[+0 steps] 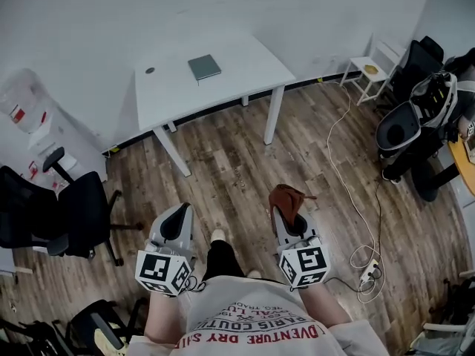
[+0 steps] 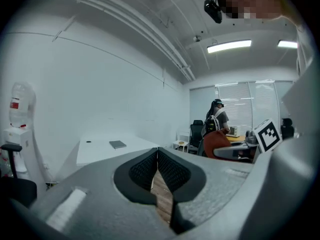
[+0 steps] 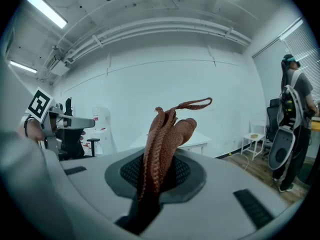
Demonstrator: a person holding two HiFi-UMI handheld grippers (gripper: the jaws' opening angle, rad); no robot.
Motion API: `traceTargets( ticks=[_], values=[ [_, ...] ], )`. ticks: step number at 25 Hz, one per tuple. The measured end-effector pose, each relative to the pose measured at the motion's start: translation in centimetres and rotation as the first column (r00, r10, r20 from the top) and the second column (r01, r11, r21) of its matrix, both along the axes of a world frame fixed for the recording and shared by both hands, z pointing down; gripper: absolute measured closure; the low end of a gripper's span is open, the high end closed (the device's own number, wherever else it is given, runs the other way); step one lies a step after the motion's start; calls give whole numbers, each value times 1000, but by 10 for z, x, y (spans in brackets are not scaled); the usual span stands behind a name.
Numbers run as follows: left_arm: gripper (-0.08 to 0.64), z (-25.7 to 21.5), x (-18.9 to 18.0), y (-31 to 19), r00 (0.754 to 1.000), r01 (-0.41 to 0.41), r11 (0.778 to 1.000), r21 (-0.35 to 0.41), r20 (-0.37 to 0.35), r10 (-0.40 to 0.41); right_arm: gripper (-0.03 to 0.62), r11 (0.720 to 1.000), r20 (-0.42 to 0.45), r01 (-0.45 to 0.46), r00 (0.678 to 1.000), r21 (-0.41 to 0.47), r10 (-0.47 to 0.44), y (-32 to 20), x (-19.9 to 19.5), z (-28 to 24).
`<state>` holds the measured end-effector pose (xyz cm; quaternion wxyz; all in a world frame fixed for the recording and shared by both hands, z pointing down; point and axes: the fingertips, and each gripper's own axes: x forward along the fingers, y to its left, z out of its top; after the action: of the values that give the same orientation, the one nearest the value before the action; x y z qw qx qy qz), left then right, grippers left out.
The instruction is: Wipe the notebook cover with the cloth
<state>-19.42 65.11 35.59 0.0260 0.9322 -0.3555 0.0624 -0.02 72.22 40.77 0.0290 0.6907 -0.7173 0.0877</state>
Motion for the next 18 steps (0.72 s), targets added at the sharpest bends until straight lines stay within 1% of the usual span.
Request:
traceTargets(
  ticks=[4, 7, 11, 13, 18],
  values=[
    [549, 3, 9, -40, 1000, -14, 1000, -17, 13, 14, 522, 1000, -6, 12, 1000, -20, -13, -39, 1, -2],
    [549, 1, 15, -80, 1000, -21, 1000, -23, 6, 21, 522, 999, -25, 16, 1000, -28, -16, -71, 5, -8],
    [549, -5, 18, -142, 1000, -12, 1000, -14, -24, 12, 522, 999, -60, 3, 998, -39, -5, -119, 13, -13],
    [549, -7, 21, -176, 999, -22, 1000, -17, -34, 21, 522, 999, -65, -1, 998, -49, -2, -149, 13, -14],
    [549, -12, 21, -256, 998, -56, 998, -30, -22, 55, 522, 997, -50, -9, 999, -71, 6, -223, 2, -21]
  ],
)
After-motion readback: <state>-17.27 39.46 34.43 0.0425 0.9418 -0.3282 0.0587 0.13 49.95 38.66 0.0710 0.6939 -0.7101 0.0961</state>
